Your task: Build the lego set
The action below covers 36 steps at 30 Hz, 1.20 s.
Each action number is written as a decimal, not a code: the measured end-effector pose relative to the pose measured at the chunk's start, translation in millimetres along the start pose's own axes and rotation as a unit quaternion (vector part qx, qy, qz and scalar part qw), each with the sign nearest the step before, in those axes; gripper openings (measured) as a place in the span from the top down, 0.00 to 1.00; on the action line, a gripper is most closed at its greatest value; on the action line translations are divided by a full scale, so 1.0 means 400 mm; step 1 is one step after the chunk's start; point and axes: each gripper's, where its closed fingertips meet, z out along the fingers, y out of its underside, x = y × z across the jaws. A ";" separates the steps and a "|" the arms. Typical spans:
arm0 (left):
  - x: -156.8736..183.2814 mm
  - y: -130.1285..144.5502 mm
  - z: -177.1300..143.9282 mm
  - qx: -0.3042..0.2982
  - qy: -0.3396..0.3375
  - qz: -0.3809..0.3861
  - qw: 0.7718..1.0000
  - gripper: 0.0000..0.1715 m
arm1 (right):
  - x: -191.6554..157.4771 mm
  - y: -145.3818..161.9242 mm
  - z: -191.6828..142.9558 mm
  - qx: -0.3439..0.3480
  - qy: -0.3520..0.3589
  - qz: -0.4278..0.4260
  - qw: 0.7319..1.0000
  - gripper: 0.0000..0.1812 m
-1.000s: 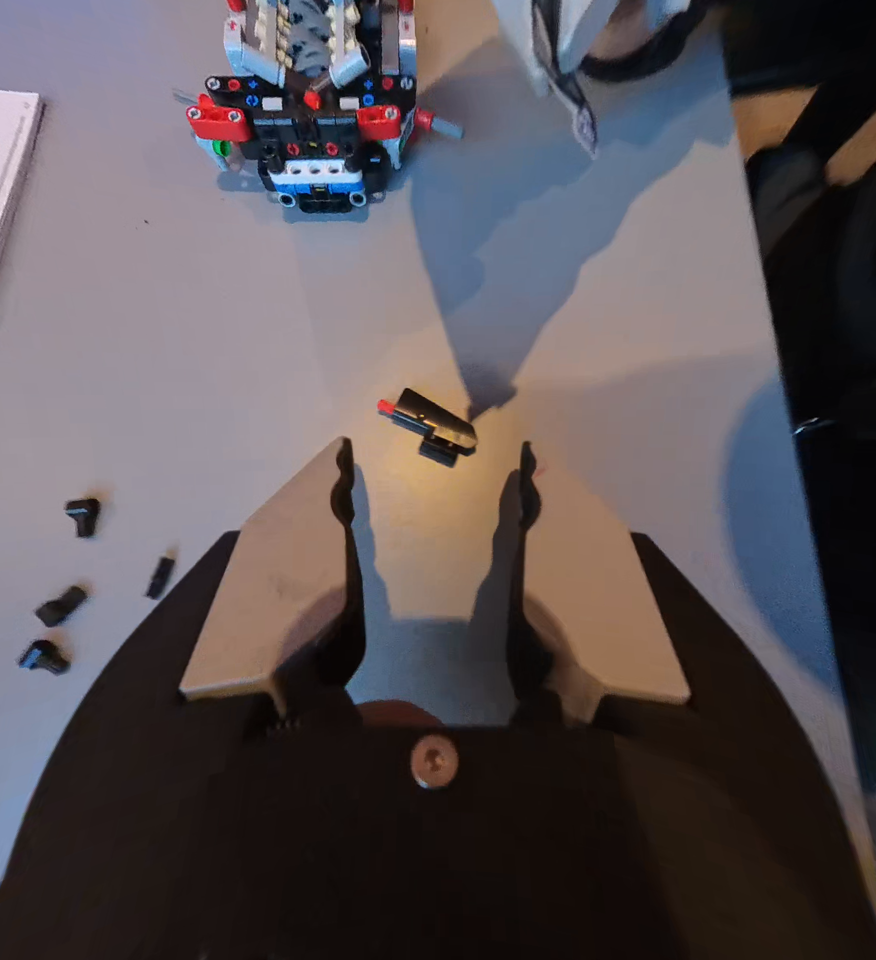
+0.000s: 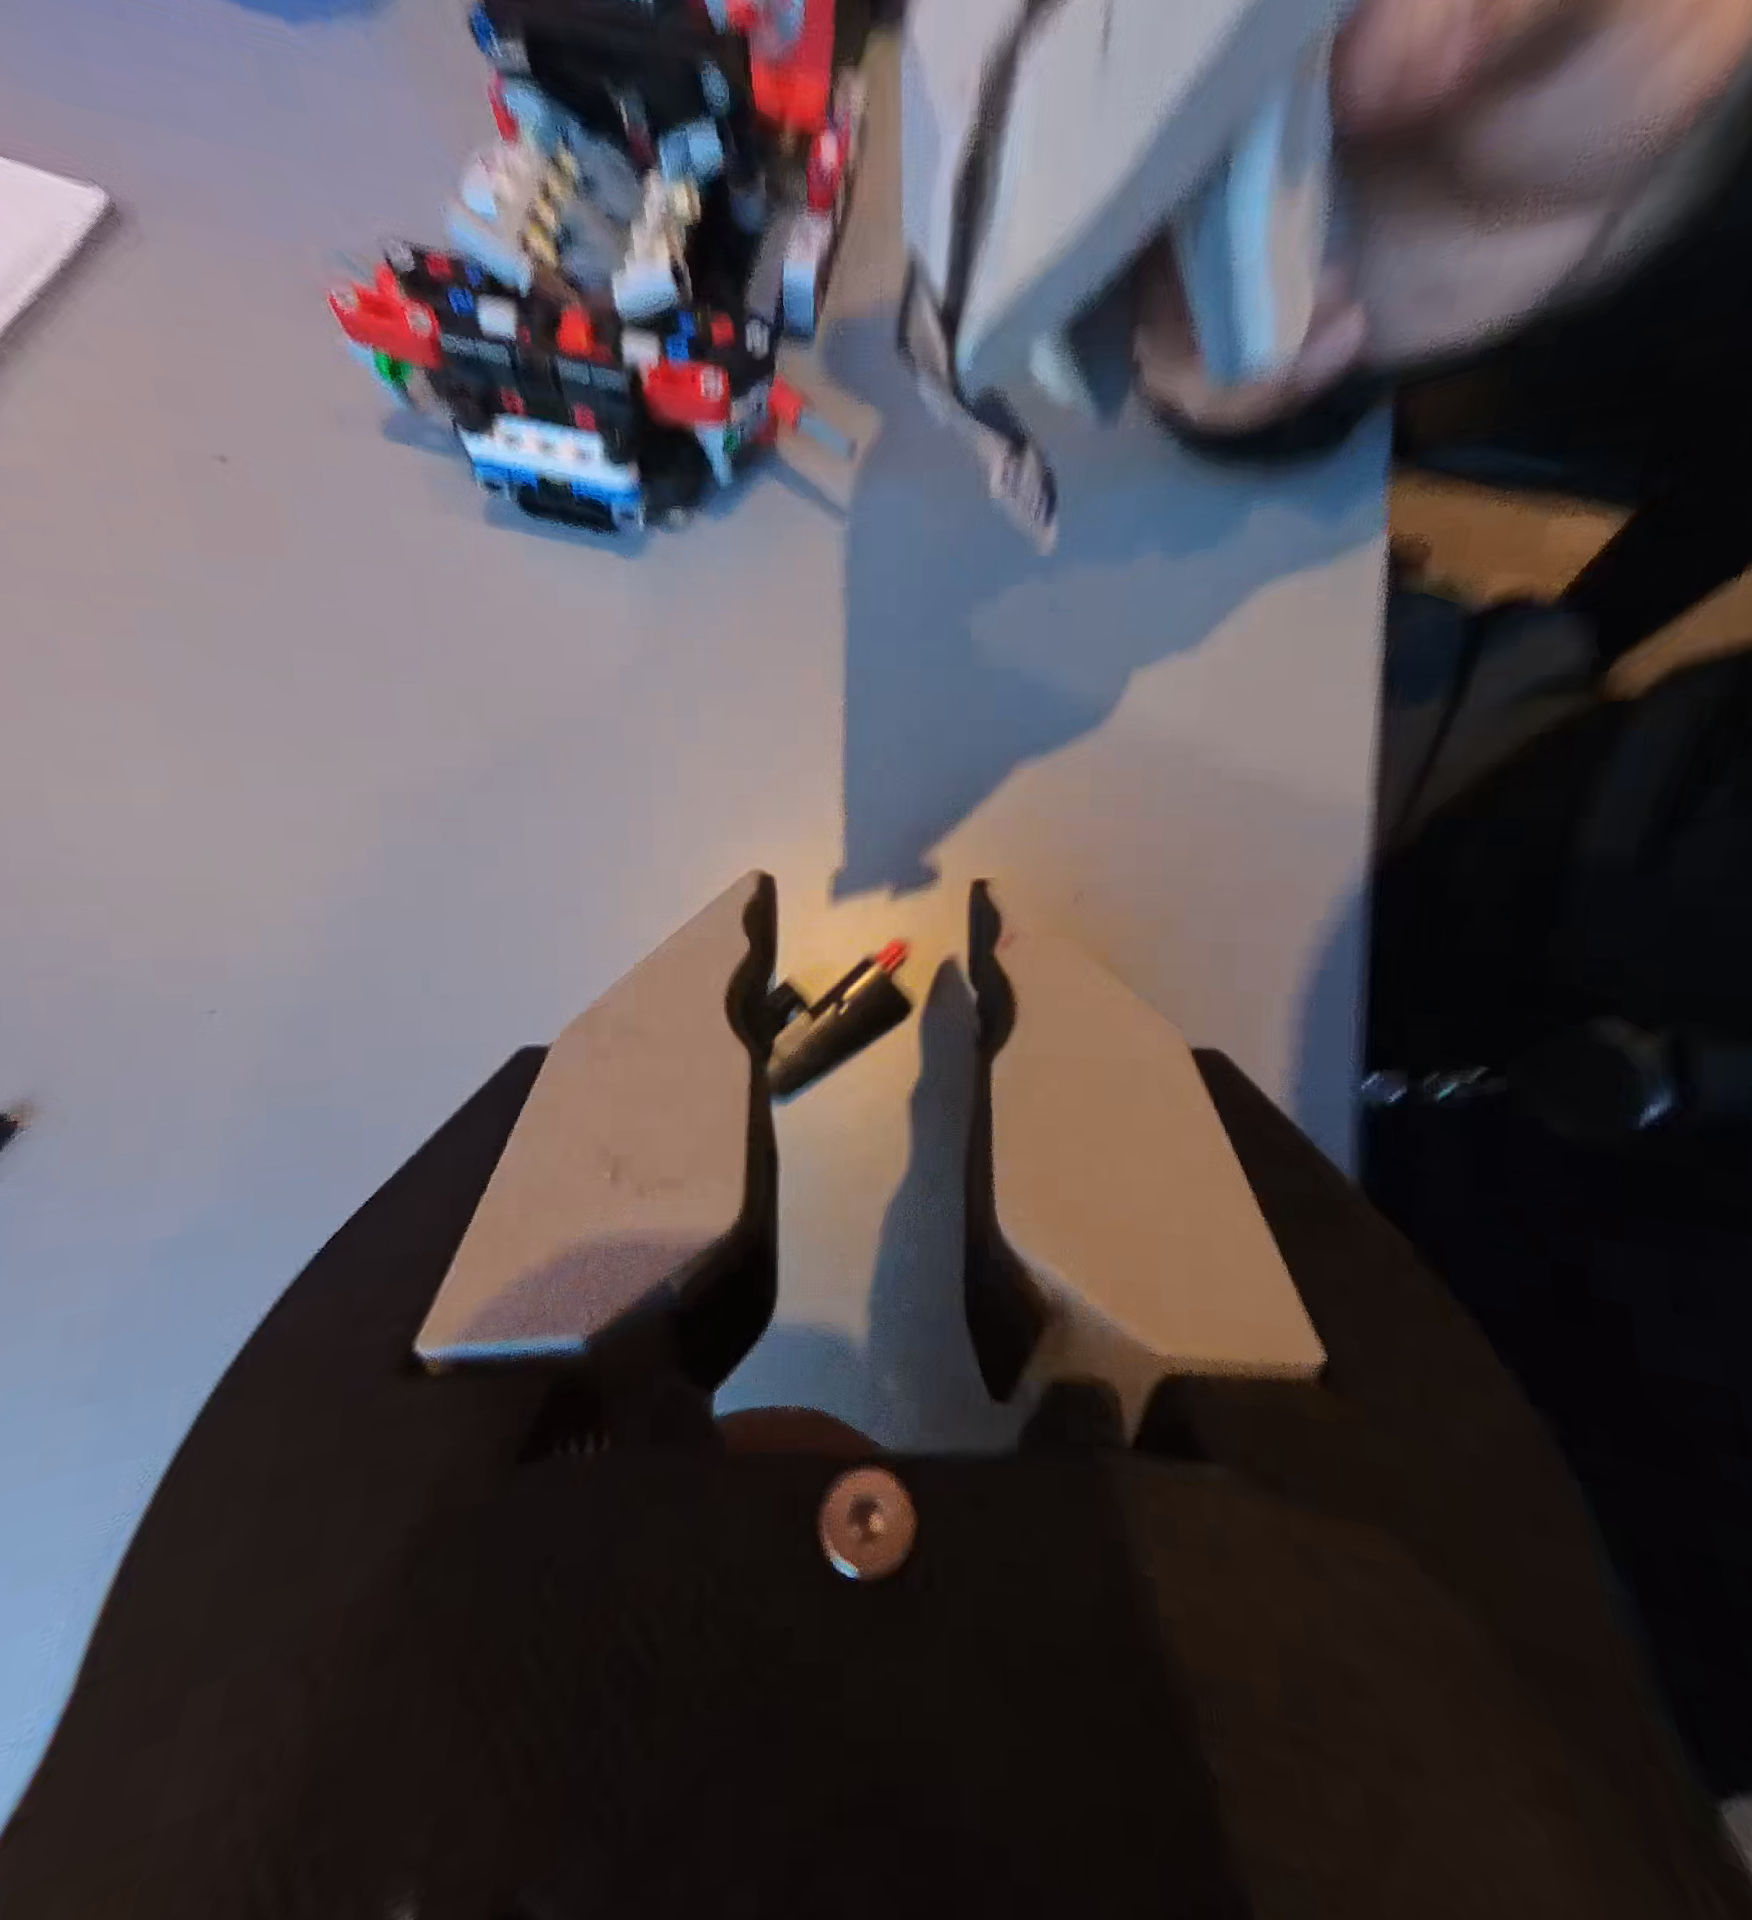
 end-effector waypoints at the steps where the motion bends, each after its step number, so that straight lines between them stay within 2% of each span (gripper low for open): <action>1: 0.015 -0.030 -0.008 0.027 0.016 -0.027 0.999 0.81 | -0.007 -0.004 0.003 0.008 -0.004 -0.001 1.000 1.00; 4: 0.071 -0.120 -0.040 0.116 0.103 -0.105 0.982 0.82 | -0.024 -0.015 0.013 0.029 -0.009 -0.014 0.999 1.00; 6: 0.082 -0.154 -0.062 0.155 0.139 -0.140 0.968 0.87 | -0.034 -0.026 0.013 0.043 -0.009 -0.025 0.999 1.00; 11: 0.085 -0.178 -0.087 0.189 0.176 -0.178 0.950 0.94 | -0.041 -0.044 0.006 0.066 -0.008 -0.035 0.997 1.00; 25: 0.078 -0.188 -0.083 0.201 0.193 -0.203 0.939 0.95 | -0.053 -0.052 0.003 0.081 -0.018 -0.039 0.996 1.00; 30: 0.083 -0.201 -0.093 0.215 0.207 -0.207 0.932 1.00 | -0.048 -0.048 0.001 0.079 -0.012 -0.042 0.996 1.00; 36: 0.076 -0.190 -0.091 0.202 0.199 -0.212 0.935 1.00 | -0.048 -0.046 -0.001 0.078 -0.016 -0.040 0.996 1.00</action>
